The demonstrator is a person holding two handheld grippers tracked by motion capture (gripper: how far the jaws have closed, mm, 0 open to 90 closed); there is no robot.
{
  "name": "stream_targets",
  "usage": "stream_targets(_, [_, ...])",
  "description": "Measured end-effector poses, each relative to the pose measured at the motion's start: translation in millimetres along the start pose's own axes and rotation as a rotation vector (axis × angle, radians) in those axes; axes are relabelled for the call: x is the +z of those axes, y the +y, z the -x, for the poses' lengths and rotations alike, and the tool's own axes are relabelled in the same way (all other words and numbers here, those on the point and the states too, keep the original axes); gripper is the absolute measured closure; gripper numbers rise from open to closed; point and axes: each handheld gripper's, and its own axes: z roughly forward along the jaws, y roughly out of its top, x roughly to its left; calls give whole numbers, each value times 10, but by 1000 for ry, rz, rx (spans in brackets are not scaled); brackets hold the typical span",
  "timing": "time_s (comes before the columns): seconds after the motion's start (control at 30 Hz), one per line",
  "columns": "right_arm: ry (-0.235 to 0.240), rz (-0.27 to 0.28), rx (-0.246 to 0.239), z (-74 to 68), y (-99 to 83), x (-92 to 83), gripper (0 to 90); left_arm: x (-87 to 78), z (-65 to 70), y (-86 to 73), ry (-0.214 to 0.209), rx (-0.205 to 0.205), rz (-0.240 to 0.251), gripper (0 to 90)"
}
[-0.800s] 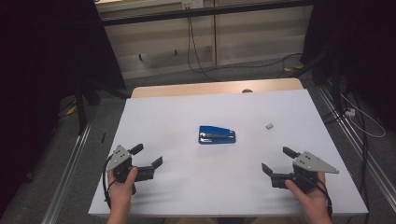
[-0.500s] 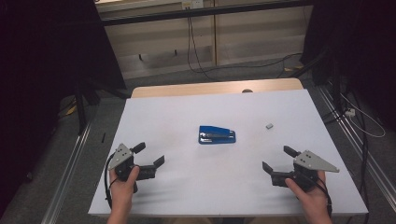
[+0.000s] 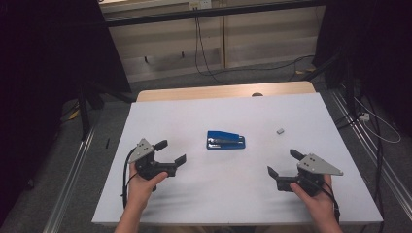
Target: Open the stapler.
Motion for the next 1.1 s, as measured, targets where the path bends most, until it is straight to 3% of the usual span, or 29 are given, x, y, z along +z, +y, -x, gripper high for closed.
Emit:
stream_targets(0.1, [-9, -2, -25, -7, 19, 28, 50, 129, 4, 35, -7, 31, -26, 46])
stream_targets(0.17, [-16, -10, -38, 1, 24, 53, 53, 193, 5, 59, -16, 22, -14, 62])
stream_targets(0.23, [-22, -11, -28, 20, 28, 66, 52, 275, 0, 81, -35, 5, -10, 67])
stream_targets(0.37, [-33, -9, -12, 67, 59, 96, 53, 470, 15, 125, -55, 38, -49, 68])
stream_targets(0.53, [-39, 12, 22, 71, 117, 169, 51, 658, 10, 154, -68, 40, -76, 89])
stream_targets(0.63, [-45, 27, 23, 51, 173, 212, 50, 711, 1, 174, -80, 5, -73, 89])
stream_targets(0.8, [-47, 36, 16, 45, 238, 272, 50, 774, 10, 159, -91, 21, -77, 91])
stream_targets(1.1, [-36, 51, -4, 78, 332, 358, 50, 822, -31, 121, -67, 22, -108, 113])
